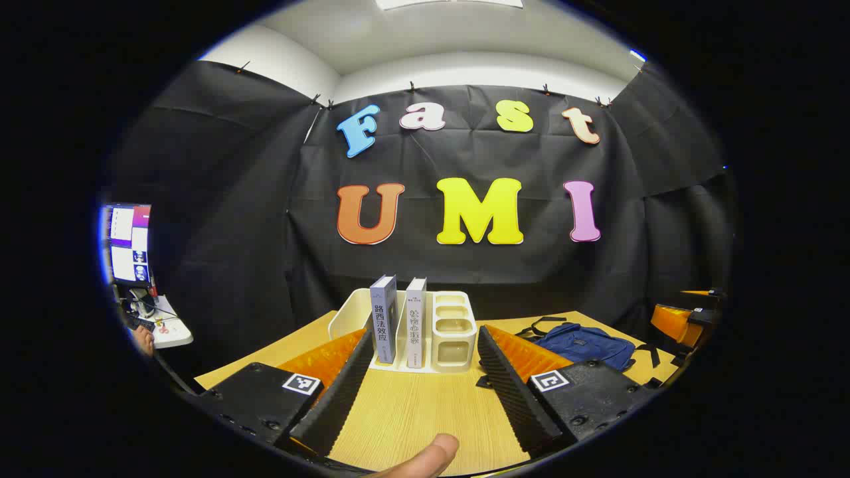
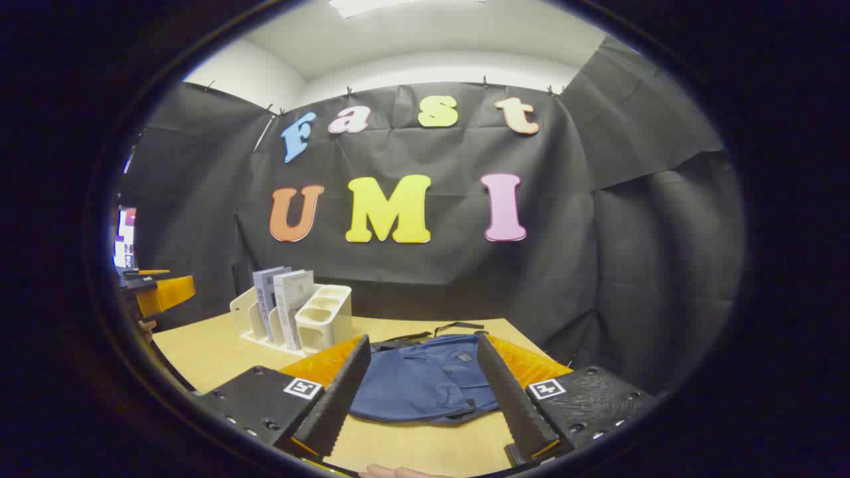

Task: Open the schoolbag, grab two books from the bookshelf and put them into the schoolbag.

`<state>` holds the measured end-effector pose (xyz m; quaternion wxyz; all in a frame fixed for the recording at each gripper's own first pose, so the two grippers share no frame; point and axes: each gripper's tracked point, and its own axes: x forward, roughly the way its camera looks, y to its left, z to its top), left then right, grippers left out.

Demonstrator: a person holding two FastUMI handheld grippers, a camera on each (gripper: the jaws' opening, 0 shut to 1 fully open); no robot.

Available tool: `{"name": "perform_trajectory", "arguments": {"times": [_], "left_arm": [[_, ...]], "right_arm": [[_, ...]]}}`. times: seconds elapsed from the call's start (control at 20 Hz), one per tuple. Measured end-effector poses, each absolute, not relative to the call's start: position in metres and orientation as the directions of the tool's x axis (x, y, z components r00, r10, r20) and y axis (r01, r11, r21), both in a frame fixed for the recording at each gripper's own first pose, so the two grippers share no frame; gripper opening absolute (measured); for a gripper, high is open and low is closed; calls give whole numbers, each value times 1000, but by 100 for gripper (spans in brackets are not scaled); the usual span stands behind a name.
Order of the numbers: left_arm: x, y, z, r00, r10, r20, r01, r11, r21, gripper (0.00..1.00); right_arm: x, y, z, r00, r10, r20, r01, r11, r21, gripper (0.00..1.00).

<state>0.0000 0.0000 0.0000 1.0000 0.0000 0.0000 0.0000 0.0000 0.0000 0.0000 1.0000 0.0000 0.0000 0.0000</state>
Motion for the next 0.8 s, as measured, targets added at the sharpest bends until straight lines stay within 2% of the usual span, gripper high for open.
{"name": "perform_trajectory", "arguments": {"times": [0.8], "left_arm": [[4,-2,-9,999,-16,-29,16,1000,15,99]], "right_arm": [[3,8,-7,1000,-18,-23,17,999,-27,97]]}}
